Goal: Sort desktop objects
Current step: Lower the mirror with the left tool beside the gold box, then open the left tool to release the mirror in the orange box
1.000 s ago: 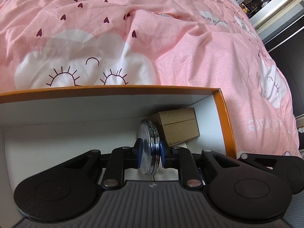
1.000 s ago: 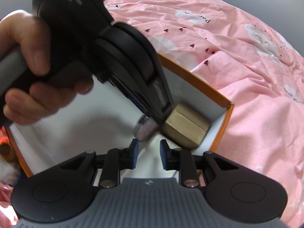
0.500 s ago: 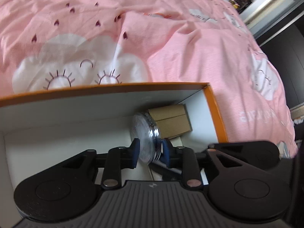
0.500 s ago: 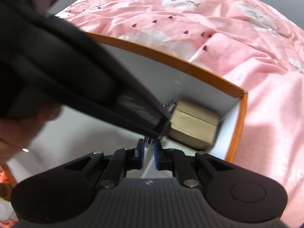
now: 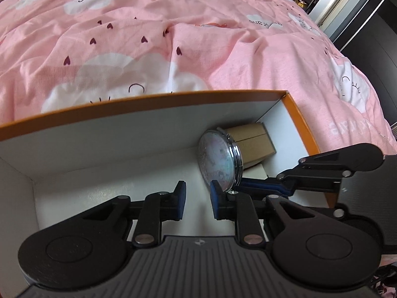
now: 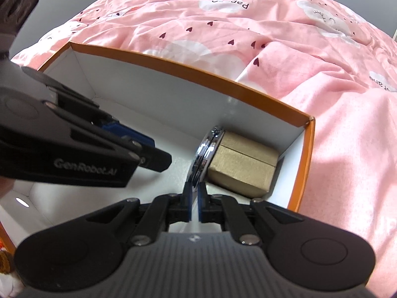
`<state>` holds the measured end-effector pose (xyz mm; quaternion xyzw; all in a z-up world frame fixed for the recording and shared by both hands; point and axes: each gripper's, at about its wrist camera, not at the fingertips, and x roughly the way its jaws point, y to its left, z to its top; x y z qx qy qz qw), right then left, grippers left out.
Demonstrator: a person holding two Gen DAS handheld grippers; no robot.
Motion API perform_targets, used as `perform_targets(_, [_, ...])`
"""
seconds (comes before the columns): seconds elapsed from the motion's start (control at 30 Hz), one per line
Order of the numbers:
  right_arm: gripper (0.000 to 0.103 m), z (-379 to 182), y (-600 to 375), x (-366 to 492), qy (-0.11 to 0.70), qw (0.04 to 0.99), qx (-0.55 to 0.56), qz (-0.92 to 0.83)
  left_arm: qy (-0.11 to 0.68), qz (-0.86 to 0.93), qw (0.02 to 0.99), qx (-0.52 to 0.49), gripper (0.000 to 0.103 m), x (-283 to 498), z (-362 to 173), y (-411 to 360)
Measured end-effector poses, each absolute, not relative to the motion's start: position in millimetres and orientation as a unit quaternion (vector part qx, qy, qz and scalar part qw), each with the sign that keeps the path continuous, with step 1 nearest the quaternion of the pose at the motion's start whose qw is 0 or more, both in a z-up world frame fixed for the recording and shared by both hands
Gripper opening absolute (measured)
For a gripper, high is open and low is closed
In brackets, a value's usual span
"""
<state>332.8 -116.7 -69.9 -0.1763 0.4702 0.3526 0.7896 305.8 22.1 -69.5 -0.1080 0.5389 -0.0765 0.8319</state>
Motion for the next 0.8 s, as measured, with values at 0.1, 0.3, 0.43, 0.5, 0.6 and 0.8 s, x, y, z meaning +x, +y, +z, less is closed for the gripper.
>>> perform_targets(0.1, [0.007, -68, -116, 332, 0.470, 0.789, -0.178, 0.353, 0.538, -0.075, 0.833, -0.105, 0.023, 305, -70, 23])
perform_targets(0.3, [0.007, -68, -114, 333, 0.469, 0.789, -0.182, 0.354, 0.537, -0.076, 0.834, -0.102, 0.023, 304, -69, 24])
perform_targets(0.43, [0.008, -67, -122, 329, 0.468, 0.789, -0.181, 0.354, 0.537, -0.074, 0.834, -0.100, 0.023, 303, -70, 23])
perform_targets(0.5, [0.008, -67, -124, 327, 0.468, 0.789, -0.180, 0.354, 0.538, -0.075, 0.833, -0.100, 0.023, 303, -70, 23])
perform_targets(0.6, [0.011, -66, -126, 324, 0.468, 0.788, -0.179, 0.356, 0.538, -0.078, 0.833, -0.101, 0.023, 302, -69, 23])
perform_targets(0.8, [0.016, -63, -126, 322, 0.467, 0.791, -0.166, 0.359, 0.540, -0.078, 0.831, -0.103, 0.023, 301, -71, 22])
